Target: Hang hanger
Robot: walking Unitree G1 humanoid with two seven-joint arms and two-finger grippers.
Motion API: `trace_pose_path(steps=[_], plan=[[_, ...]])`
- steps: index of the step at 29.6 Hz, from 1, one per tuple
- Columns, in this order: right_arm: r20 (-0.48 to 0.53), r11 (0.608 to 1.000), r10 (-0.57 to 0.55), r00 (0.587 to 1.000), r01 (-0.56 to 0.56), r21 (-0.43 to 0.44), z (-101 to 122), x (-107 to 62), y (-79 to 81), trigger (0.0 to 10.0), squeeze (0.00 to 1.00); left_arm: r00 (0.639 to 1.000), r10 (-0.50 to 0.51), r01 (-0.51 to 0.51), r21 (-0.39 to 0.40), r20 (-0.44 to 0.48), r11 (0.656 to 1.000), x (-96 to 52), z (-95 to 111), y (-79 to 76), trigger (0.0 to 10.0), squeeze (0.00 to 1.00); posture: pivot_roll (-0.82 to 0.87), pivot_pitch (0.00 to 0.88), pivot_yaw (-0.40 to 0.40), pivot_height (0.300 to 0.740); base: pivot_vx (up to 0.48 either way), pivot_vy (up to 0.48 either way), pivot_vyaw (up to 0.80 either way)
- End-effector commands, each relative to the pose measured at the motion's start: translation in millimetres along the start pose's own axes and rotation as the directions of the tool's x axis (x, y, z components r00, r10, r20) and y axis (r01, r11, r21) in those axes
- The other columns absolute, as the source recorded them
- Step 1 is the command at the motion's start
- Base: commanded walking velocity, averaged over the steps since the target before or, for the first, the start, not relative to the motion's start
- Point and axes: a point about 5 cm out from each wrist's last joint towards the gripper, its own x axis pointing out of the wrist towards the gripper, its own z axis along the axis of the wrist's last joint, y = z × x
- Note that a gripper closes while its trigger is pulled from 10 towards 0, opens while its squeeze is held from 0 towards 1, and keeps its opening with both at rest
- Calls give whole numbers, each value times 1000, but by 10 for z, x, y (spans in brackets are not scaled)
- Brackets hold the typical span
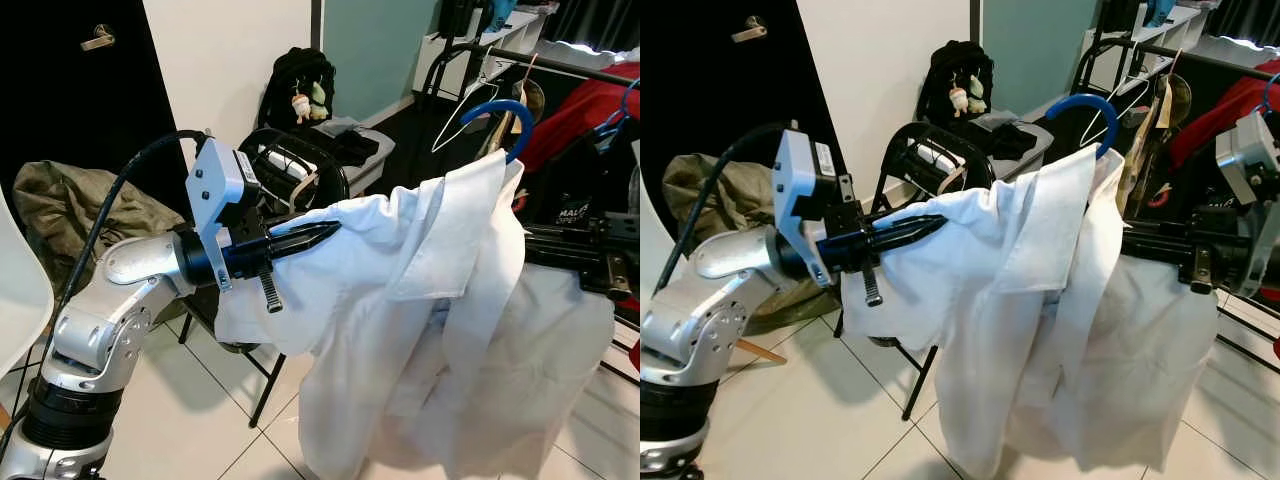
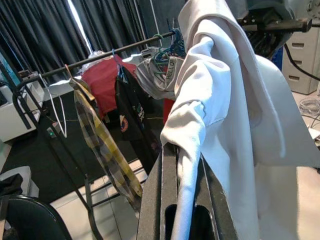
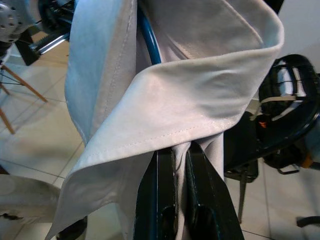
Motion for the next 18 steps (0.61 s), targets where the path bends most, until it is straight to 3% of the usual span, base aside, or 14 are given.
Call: trace_pose_path(steps=[1,3,4,5,6,10,12,16,18], plan=[[8,999,-36,999,36,-1,-4,-5,-51,0,0,995,-83,81,44,49,996,49,93,-95,10000,0,-128,61,-18,740,0,0,0],[13,999,-36,999,36,-6,4,-23,-62,0,0,996,-87,86,32,29,996,13,71,-75,10000,27,-127,61,-20,740,0,0,0],[15,999,-34,999,35,-9,10,-40,-69,0,0,996,-85,85,14,12,996,-26,55,-51,10000,729,-126,59,-20,740,0,0,0],[15,999,-34,999,35,-9,10,-40,-69,0,0,996,-85,85,14,12,996,-26,55,-51,10000,729,-126,59,-20,740,0,0,0],[16,999,-32,999,32,-15,21,-67,-76,0,0,996,-91,91,1,-13,996,-81,42,-27,10000,1000,-124,60,-20,740,0,0,0],[21,999,-37,999,38,-28,59,-122,-102,0,0,995,-90,89,-28,-51,996,-175,28,22,10000,1000,-123,60,-19,740,0,0,0],[30,998,-40,999,41,-46,117,-185,-117,0,0,999,2,-1,8,-52,1000,-273,37,170,10000,1000,-120,58,-17,740,0,0,0],[40,997,-35,999,38,-61,181,-247,-107,0,0,995,78,-77,17,-58,997,-405,22,301,10000,1000,-121,61,-14,740,0,0,0],[48,997,-28,998,31,-71,228,-310,-90,0,0,988,133,-132,17,-80,991,-543,-6,396,10000,1000,-118,65,-11,740,0,0,0]])
